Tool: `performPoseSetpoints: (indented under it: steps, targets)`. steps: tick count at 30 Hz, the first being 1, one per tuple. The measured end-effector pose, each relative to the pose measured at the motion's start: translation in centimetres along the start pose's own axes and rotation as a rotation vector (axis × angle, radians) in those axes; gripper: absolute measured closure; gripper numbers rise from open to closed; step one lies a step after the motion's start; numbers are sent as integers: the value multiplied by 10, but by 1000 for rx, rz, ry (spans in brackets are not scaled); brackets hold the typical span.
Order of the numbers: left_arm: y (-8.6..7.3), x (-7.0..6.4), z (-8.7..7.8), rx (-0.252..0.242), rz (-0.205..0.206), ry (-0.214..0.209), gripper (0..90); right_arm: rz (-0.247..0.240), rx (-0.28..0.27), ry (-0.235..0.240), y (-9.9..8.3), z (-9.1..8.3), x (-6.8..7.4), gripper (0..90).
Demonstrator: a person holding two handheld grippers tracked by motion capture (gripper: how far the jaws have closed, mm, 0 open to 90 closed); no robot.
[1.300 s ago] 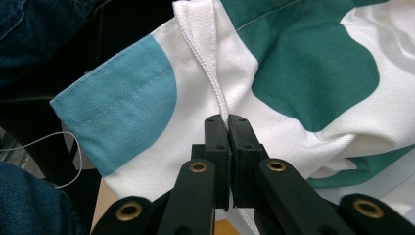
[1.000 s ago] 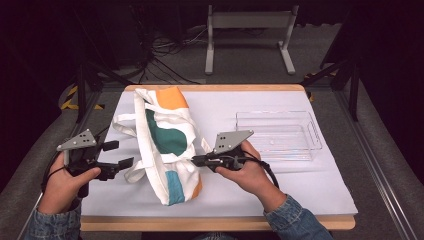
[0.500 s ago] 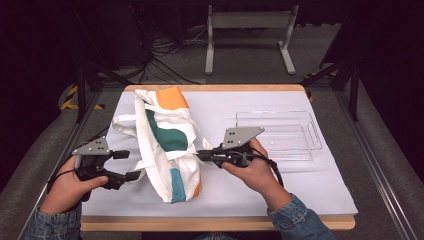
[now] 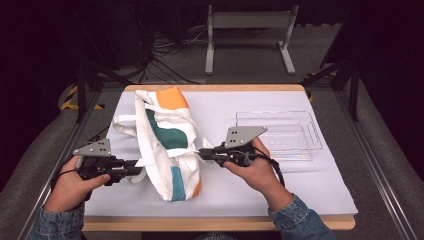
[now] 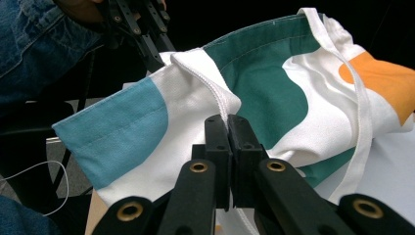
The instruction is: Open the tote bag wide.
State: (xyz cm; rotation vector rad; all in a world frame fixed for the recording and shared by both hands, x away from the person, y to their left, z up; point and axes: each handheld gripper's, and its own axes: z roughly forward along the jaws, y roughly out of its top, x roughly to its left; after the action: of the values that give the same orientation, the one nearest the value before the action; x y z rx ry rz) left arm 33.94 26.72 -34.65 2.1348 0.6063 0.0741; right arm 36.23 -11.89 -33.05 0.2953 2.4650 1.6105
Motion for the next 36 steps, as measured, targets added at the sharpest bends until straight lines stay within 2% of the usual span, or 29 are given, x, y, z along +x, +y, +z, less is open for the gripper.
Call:
performPoseSetpoints:
  steps: [8,16,24,36]
  targets:
    - [1,-2,-3,-11,11,8,793,-7,-24,-28,5,-14,0,881]
    - [1,0,-6,-32,12,4,790,-2,-41,-94,6,-42,-3,882]
    - [1,1,-9,-48,7,4,790,18,-26,-146,-2,-63,-3,881]
    - [1,3,-14,-74,7,16,789,65,3,-180,-18,-83,-1,882]
